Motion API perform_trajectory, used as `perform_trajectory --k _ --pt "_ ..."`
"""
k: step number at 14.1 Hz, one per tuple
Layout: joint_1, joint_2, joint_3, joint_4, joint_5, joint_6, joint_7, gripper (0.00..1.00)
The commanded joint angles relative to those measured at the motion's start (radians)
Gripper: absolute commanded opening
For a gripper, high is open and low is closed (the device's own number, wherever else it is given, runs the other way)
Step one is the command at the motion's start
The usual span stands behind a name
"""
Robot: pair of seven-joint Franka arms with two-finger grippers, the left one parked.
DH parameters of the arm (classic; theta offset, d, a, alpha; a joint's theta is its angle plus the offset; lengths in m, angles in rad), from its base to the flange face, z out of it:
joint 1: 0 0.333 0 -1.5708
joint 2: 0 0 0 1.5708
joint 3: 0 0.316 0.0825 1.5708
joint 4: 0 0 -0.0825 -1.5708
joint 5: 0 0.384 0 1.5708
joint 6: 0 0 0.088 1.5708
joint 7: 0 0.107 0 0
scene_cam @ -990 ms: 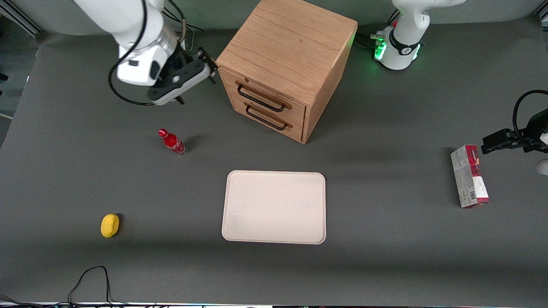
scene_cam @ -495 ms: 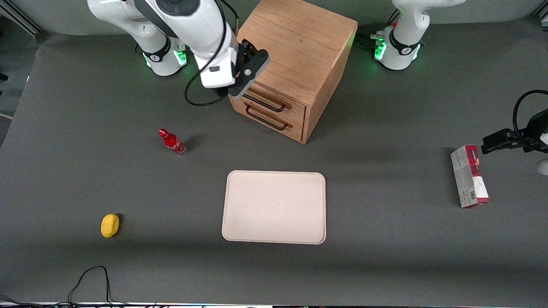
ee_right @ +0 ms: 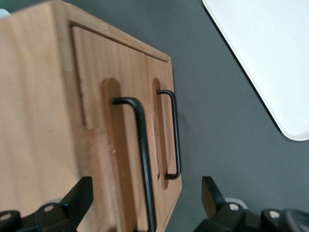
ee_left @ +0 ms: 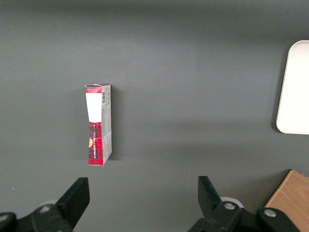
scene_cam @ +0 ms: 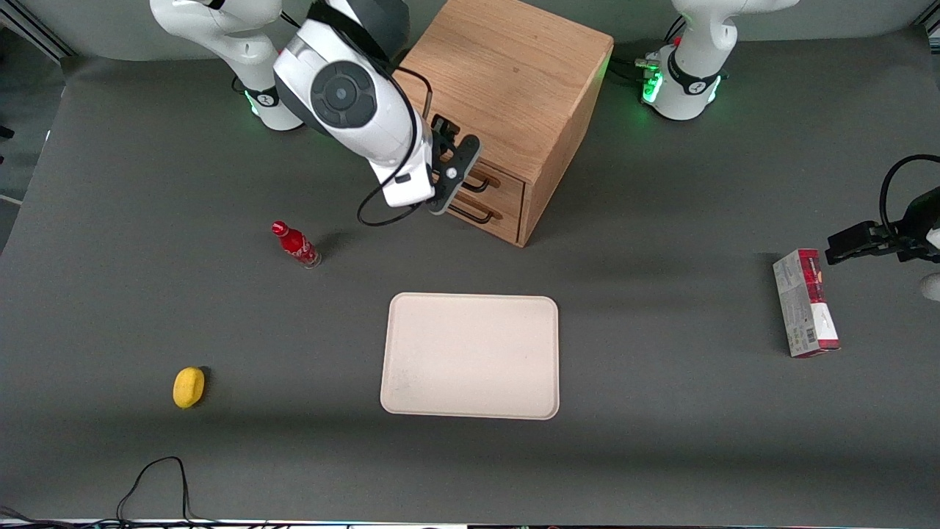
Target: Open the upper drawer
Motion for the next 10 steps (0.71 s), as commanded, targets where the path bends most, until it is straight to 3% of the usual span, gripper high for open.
perform_trajectory --k 1,10 --pt "0.004 0.004 0.001 -0.055 -0.035 0.072 -0.023 1.0" --pt "0.004 0.027 0.003 -0.13 -0.115 0.173 -0.036 1.0"
